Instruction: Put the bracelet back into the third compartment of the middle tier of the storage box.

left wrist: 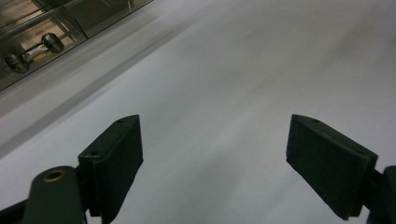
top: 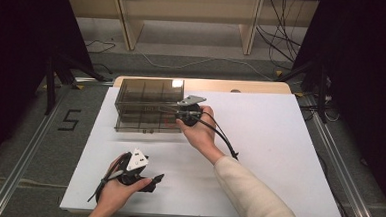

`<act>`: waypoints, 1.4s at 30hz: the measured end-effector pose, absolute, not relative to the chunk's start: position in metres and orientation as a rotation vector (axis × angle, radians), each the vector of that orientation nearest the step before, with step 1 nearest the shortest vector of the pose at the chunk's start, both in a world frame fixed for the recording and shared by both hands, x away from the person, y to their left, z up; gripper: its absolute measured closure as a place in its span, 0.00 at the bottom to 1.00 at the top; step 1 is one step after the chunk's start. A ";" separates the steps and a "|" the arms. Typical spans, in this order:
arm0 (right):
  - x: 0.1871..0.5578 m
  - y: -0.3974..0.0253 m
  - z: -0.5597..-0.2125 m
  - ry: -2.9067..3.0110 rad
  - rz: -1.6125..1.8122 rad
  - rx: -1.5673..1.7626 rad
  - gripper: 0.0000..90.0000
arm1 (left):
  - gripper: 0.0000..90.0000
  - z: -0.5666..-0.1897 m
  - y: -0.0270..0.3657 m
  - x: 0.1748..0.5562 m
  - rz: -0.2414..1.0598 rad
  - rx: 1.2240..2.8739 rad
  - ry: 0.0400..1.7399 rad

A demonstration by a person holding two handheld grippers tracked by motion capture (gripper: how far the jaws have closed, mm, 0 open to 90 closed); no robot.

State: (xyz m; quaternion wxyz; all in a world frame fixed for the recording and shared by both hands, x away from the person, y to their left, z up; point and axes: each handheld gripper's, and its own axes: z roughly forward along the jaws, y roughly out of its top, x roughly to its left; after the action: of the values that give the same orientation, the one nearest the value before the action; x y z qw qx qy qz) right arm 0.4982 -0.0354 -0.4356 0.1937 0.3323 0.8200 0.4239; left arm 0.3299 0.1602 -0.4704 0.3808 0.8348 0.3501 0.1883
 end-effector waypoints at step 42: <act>0.501 -0.028 -0.446 2.363 1.149 0.900 0.94 | 0.21 -0.470 0.160 0.330 0.479 2.130 0.890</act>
State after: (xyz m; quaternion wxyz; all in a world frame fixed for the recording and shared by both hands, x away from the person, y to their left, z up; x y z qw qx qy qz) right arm 0.5006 -0.0276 -0.4460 0.1812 0.3187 0.8368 0.4068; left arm 0.3299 0.1600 -0.4702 0.3820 0.8350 0.3488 0.1878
